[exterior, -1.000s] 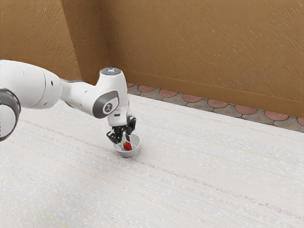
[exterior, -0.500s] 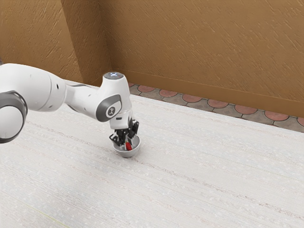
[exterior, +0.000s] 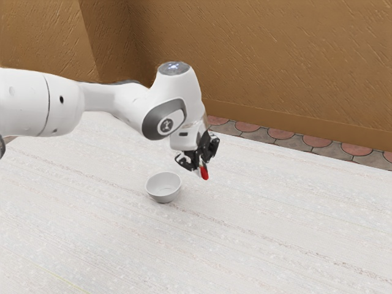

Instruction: Take strawberry from the bowl

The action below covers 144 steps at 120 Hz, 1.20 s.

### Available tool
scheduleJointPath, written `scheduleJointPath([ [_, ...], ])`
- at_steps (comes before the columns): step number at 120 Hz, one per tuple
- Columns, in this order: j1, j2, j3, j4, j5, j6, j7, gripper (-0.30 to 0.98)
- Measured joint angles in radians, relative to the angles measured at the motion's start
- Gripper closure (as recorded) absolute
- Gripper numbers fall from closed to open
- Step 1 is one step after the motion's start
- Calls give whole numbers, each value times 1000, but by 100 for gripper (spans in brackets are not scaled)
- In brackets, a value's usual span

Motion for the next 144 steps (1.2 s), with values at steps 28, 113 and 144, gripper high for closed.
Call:
scheduleJointPath([
  [28,-113,143,-3,71,-26,-3,-18,77],
  [113,-37,-178,2,36,-56,-221,-232,6],
  [144,158,-359,31,38,-55,-511,-570,2],
])
